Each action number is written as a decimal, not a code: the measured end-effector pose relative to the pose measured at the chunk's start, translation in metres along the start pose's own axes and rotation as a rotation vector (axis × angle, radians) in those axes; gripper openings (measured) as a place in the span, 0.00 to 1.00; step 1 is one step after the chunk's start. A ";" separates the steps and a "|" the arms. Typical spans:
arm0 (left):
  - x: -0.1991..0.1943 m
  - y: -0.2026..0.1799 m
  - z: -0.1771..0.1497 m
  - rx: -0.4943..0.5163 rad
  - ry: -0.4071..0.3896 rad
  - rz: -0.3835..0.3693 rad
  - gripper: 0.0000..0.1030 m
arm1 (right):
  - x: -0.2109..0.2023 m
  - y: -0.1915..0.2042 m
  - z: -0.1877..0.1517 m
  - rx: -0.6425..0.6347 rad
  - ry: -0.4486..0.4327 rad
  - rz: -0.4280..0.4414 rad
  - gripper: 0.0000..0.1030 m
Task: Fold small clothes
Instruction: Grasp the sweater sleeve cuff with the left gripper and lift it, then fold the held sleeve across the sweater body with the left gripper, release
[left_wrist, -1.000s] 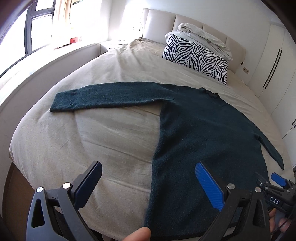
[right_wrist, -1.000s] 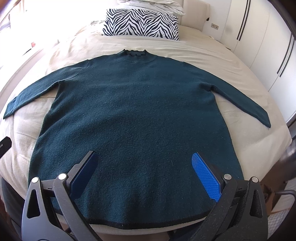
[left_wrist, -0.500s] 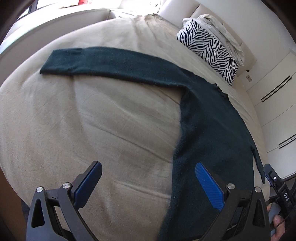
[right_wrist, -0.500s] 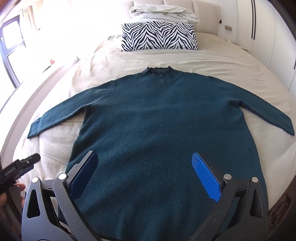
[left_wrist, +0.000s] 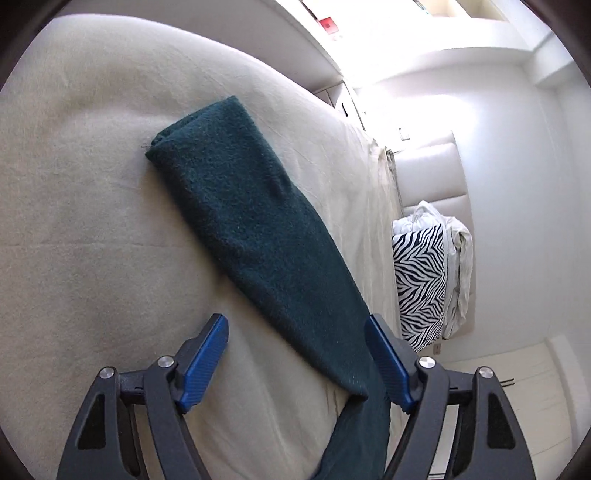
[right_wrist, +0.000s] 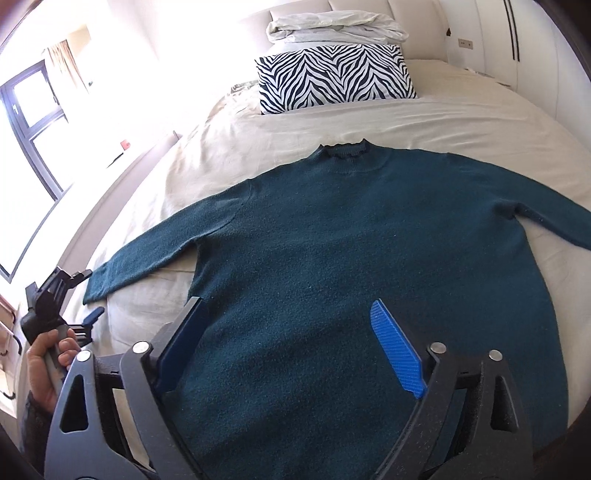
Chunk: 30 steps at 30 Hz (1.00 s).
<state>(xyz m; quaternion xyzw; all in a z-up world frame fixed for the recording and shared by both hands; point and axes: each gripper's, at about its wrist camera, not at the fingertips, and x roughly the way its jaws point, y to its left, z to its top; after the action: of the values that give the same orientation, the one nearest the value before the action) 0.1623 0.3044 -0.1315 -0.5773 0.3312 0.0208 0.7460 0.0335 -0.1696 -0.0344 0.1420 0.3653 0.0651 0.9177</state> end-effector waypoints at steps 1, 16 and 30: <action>0.003 0.004 0.003 -0.037 -0.019 -0.009 0.76 | 0.004 -0.003 0.001 0.021 0.008 0.011 0.80; 0.045 -0.058 0.036 0.104 -0.125 0.087 0.11 | 0.025 -0.048 0.005 0.160 0.016 0.062 0.56; 0.177 -0.186 -0.319 1.552 0.067 0.391 0.22 | 0.054 -0.167 0.023 0.425 0.072 0.178 0.52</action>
<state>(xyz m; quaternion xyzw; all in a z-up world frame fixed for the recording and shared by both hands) 0.2277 -0.0988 -0.1019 0.1748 0.3686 -0.1025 0.9072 0.0908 -0.3217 -0.1053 0.3612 0.3892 0.0722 0.8443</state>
